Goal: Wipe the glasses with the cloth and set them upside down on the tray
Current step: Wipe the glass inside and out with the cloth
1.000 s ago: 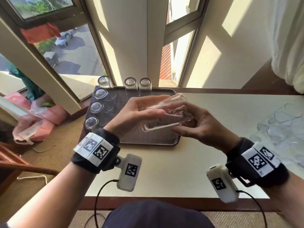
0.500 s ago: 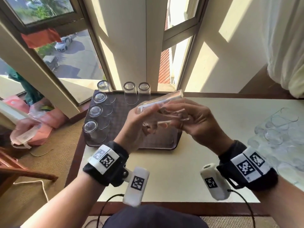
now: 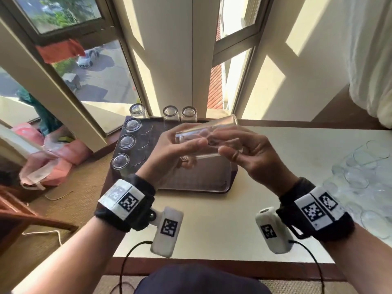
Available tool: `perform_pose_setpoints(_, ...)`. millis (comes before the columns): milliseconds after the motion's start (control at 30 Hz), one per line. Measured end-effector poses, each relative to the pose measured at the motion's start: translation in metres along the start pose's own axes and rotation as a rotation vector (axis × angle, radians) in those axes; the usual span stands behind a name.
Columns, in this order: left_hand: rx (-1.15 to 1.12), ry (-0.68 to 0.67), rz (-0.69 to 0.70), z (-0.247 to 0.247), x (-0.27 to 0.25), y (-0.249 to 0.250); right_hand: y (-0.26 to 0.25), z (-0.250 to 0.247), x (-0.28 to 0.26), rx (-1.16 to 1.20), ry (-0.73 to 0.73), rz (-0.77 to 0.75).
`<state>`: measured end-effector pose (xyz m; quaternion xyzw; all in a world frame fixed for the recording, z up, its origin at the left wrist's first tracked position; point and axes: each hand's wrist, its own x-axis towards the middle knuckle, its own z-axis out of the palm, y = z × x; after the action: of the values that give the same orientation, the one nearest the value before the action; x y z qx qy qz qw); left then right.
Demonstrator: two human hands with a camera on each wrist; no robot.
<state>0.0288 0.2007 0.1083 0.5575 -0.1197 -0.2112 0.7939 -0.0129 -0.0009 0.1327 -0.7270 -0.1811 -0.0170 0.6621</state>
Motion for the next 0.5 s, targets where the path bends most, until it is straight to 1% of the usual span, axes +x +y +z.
perform_pose_setpoints(33, 0.083, 0.012, 0.090, 0.000, 0.000, 0.003, -0.004, 0.002, 0.001, 0.065, -0.002, 0.075)
perform_pose_setpoints(67, 0.230, 0.015, 0.229, 0.000, -0.002, 0.006, -0.007, 0.003, 0.001, 0.133, 0.002, 0.169)
perform_pose_setpoints(133, 0.684, -0.017, 0.575, -0.004, -0.003, 0.007, -0.005, -0.001, -0.001, 0.231, -0.019, 0.331)
perform_pose_setpoints(167, 0.901, -0.039, 0.739, -0.006, -0.003, 0.007, -0.003, -0.005, -0.003, 0.256, -0.039, 0.373)
perform_pose_setpoints(200, 1.035, -0.059, 0.842, -0.007, -0.004, 0.006, -0.003, -0.007, -0.003, 0.276, -0.054, 0.387)
perform_pose_setpoints(233, 1.091, -0.053, 0.882, -0.007, -0.004, 0.004, -0.006, -0.006, -0.003, 0.296, -0.049, 0.371)
perform_pose_setpoints(267, 1.083, -0.010, 0.864, -0.008, -0.003, -0.001, -0.008, -0.005, -0.002, 0.289, -0.021, 0.323)
perform_pose_setpoints(300, 0.997, 0.036, 0.779, -0.007, -0.001, -0.004, -0.008, -0.004, -0.001, 0.265, 0.007, 0.230)
perform_pose_setpoints(333, 0.807, 0.049, 0.610, -0.006, -0.001, -0.005, -0.010, -0.003, 0.000, 0.207, 0.028, 0.117)
perform_pose_setpoints(367, 0.547, 0.026, 0.397, -0.002, -0.003, -0.003, -0.008, -0.003, 0.001, 0.126, 0.029, 0.018)
perform_pose_setpoints(400, 0.307, -0.011, 0.214, 0.000, -0.004, -0.001, -0.005, -0.002, 0.001, 0.037, 0.001, -0.054)
perform_pose_setpoints(433, 0.185, -0.017, 0.111, -0.002, -0.004, 0.000, 0.000, -0.002, 0.001, -0.024, -0.024, -0.087)
perform_pose_setpoints(467, 0.184, -0.002, 0.082, -0.002, -0.003, 0.003, 0.002, 0.000, 0.001, -0.037, -0.042, -0.070)
perform_pose_setpoints(500, 0.254, 0.027, 0.121, -0.003, -0.004, 0.006, 0.003, 0.003, 0.001, 0.001, -0.043, 0.004)
